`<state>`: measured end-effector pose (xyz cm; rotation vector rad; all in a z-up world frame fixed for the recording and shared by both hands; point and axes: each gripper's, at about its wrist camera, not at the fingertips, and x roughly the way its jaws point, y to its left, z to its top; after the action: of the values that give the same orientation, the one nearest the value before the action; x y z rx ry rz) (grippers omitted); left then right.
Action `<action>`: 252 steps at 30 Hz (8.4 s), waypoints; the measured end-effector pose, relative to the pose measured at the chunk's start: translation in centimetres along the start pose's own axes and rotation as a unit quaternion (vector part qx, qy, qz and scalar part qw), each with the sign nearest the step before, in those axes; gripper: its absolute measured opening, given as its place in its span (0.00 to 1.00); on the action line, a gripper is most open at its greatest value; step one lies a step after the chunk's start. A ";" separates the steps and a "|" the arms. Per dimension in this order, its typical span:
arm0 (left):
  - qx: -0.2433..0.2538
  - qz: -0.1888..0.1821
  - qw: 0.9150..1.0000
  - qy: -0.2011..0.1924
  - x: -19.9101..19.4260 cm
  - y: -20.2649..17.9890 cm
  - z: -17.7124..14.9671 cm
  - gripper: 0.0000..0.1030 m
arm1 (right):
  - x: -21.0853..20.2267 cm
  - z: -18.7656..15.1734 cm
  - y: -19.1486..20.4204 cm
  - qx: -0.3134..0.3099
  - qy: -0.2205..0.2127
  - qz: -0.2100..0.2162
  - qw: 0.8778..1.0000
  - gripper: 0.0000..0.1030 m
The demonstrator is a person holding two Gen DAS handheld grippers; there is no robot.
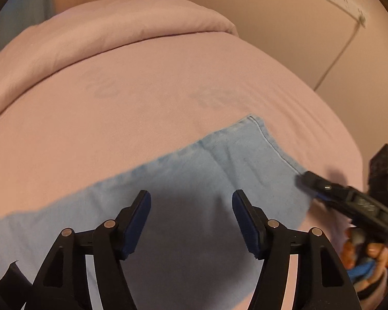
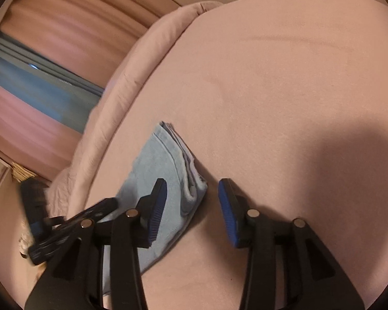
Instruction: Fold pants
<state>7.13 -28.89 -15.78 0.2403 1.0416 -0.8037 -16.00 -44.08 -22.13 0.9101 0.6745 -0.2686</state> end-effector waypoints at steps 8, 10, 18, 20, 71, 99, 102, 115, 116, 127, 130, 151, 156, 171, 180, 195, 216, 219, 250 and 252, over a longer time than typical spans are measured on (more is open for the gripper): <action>-0.042 0.006 0.999 0.022 0.4 1.6 -2.4 0.63 | 1.5 0.3 1.5 -0.022 0.017 -0.023 0.999 0.25; -0.049 0.009 0.998 0.026 0.8 2.0 -2.4 0.63 | 1.6 0.4 0.8 -0.007 0.024 -0.010 1.000 0.19; -0.056 0.004 0.998 0.019 0.5 2.3 -2.7 0.63 | -0.8 -0.3 3.6 -0.044 0.005 0.000 0.999 0.16; -0.060 -0.003 0.998 0.014 0.0 2.6 -2.8 0.63 | -1.4 -0.5 5.2 -0.070 -0.002 0.003 0.998 0.15; -0.230 -0.040 0.970 -0.072 -9.2 15.4 -9.0 0.07 | 7.3 -16.0 23.6 -0.430 0.087 0.062 0.897 0.16; -0.231 0.053 0.971 -0.040 -7.6 19.5 -10.2 0.20 | 12.1 -18.4 27.1 -0.444 0.163 0.085 0.877 0.27; -0.229 0.076 0.969 -0.049 -9.1 20.0 -10.5 0.20 | 12.3 -18.1 26.9 -0.437 0.181 0.101 0.875 0.37; -0.175 0.088 0.977 -0.082 -12.4 17.0 -11.9 0.20 | 7.6 -10.7 25.0 -0.362 0.172 0.191 0.896 0.46; -0.165 0.081 0.980 -0.081 -12.2 16.2 -11.8 0.20 | 7.4 -9.5 24.5 -0.354 0.161 0.176 0.904 0.46; -0.096 0.056 0.993 -0.027 -6.8 11.9 -11.9 0.20 | 11.3 -1.9 24.7 -0.352 0.096 0.043 0.930 0.24; -0.110 0.052 0.992 -0.021 -6.2 12.6 -12.9 0.20 | 12.4 -0.9 24.6 -0.370 0.103 0.036 0.923 0.24; -0.144 0.018 0.989 -0.029 -8.2 15.3 -14.8 0.20 | 9.9 -5.7 23.0 -0.415 0.156 0.003 0.896 0.23; -0.124 0.051 0.990 -0.049 -9.2 16.1 -12.5 0.20 | 8.0 -8.9 21.0 -0.424 0.178 0.006 0.888 0.23; -0.133 0.082 0.988 -0.016 -5.4 19.9 -8.7 0.20 | 9.0 -10.9 19.3 -0.427 0.158 -0.006 0.890 0.25; -0.163 0.046 0.984 -0.053 -10.3 19.4 -13.1 0.20 | 8.8 -11.1 19.2 -0.420 0.152 -0.009 0.895 0.28; -0.168 0.064 0.982 -0.051 -11.3 16.9 -19.0 0.30 | 8.7 -11.3 19.9 -0.428 0.146 -0.032 0.891 0.30; -0.245 0.104 0.958 -0.108 -17.8 19.9 -23.6 0.31 | 10.6 -19.0 29.8 -0.482 0.153 0.056 0.861 0.25; -0.247 0.104 0.957 -0.114 -18.2 20.1 -23.9 0.31 | 13.0 -21.0 29.9 -0.492 0.198 0.035 0.847 0.18; -0.513 -0.055 0.822 -0.241 -20.7 33.0 -33.8 0.78 | 10.7 -22.9 34.1 -0.471 0.221 0.106 0.847 0.47; -0.514 -0.056 0.821 -0.240 -20.2 33.6 -33.1 0.78 | 10.8 -22.9 34.1 -0.470 0.221 0.104 0.848 0.47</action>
<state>2.87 21.88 -21.83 -0.9199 0.8728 -0.2747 -0.88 -4.70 -17.09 0.0692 0.9886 0.4723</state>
